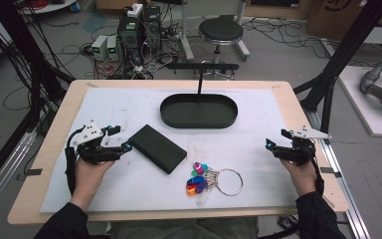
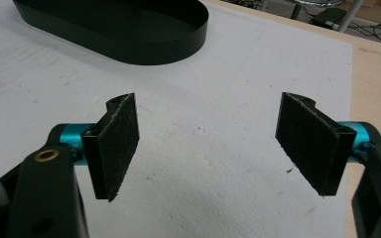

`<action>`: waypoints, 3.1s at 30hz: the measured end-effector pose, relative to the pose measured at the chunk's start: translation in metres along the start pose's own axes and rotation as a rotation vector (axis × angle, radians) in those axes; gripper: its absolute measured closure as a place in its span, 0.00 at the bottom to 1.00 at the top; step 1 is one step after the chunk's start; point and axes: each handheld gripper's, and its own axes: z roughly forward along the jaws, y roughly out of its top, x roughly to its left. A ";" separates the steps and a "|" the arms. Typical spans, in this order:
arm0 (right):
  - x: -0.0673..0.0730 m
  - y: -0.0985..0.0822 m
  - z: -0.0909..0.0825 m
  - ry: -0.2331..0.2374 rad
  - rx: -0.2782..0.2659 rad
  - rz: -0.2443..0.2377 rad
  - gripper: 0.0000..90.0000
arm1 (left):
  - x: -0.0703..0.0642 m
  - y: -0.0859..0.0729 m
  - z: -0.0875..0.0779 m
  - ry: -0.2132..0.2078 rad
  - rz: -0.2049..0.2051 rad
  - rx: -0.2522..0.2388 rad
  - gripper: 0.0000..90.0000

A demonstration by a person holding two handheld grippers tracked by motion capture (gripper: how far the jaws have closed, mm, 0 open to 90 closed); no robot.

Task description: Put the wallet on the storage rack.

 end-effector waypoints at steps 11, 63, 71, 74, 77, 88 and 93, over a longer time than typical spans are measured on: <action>0.001 0.000 0.002 0.023 0.003 -0.004 0.33 | 0.002 -0.004 -0.001 0.022 -0.012 0.015 0.32; 0.008 -0.003 0.001 0.045 0.017 -0.061 0.34 | 0.048 -0.036 0.045 -0.065 -0.287 0.314 0.72; 0.009 -0.003 0.002 0.047 0.020 -0.067 0.34 | 0.047 -0.035 0.045 -0.057 -0.254 0.331 0.79; 0.010 -0.002 0.001 0.049 0.013 -0.072 0.34 | 0.045 -0.033 0.045 -0.062 -0.240 0.339 0.88; 0.010 -0.002 0.001 0.048 0.008 -0.074 0.34 | 0.040 -0.030 0.045 -0.070 -0.217 0.341 1.00; 0.013 0.000 0.001 0.059 0.004 -0.091 0.34 | 0.033 -0.025 0.043 -0.049 -0.150 0.350 0.66; 0.014 0.000 0.003 0.062 0.007 -0.094 0.34 | 0.043 -0.028 0.041 -0.084 -0.122 0.398 0.62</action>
